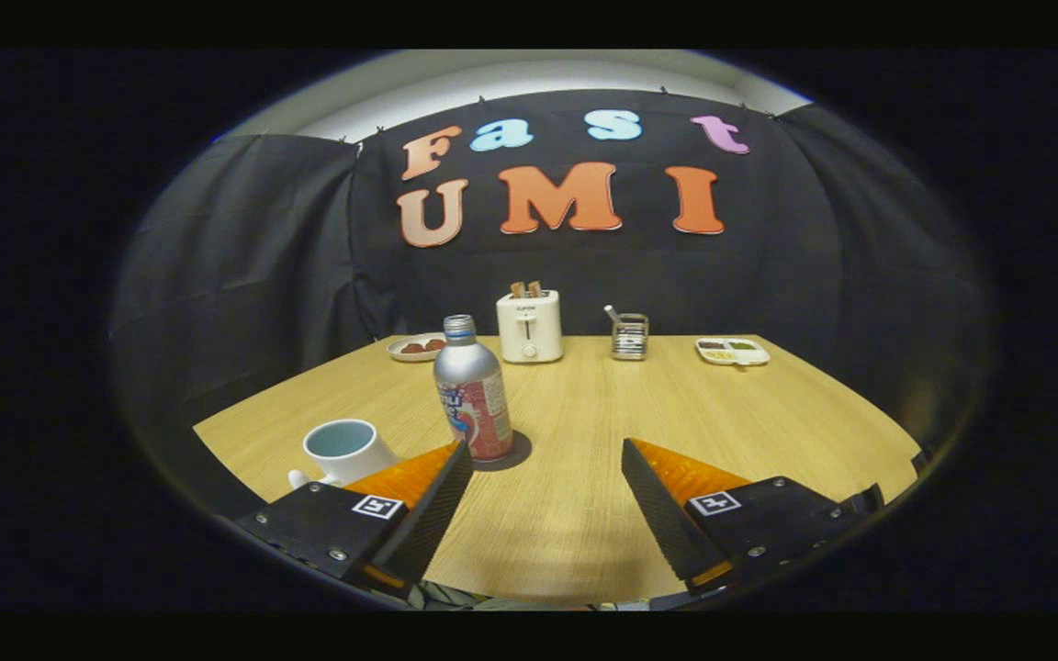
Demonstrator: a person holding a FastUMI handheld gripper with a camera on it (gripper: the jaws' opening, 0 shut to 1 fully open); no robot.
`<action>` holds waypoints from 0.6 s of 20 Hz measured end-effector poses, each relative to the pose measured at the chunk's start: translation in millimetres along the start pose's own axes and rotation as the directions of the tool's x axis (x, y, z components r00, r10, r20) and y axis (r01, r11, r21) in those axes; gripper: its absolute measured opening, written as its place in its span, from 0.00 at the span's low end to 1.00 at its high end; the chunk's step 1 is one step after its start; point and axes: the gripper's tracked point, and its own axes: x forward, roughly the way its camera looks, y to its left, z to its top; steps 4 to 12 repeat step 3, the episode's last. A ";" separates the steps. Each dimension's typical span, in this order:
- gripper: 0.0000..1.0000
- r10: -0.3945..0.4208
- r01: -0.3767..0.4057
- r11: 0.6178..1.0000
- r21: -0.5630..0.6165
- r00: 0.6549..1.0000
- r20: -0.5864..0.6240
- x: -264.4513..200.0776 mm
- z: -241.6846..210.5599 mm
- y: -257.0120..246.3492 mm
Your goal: Take the bottle from table, then pour the juice into the cup, finally place the bottle on the coaster
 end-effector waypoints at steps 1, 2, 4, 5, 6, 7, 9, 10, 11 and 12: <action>0.97 -0.019 0.019 1.000 0.011 1.000 0.013 -7.8 6.2 -8.0; 0.97 -0.035 0.035 0.999 0.019 0.999 0.029 -17.5 11.8 -15.5; 0.97 -0.048 0.048 0.999 0.024 0.998 0.042 -25.0 16.8 -20.9; 0.97 -0.048 0.048 0.999 0.024 0.998 0.042 -25.0 16.8 -20.9; 0.97 -0.048 0.048 0.999 0.024 0.998 0.042 -25.0 16.8 -20.9; 0.97 -0.048 0.048 0.999 0.024 0.998 0.042 -25.0 16.8 -20.9; 0.97 -0.048 0.048 0.999 0.024 0.998 0.042 -25.0 16.8 -20.9; 0.97 -0.048 0.048 0.999 0.024 0.998 0.042 -25.0 16.8 -20.9; 0.97 -0.048 0.048 0.999 0.024 0.998 0.042 -25.0 16.8 -20.9; 0.97 -0.048 0.048 0.999 0.024 0.998 0.042 -25.0 16.8 -20.9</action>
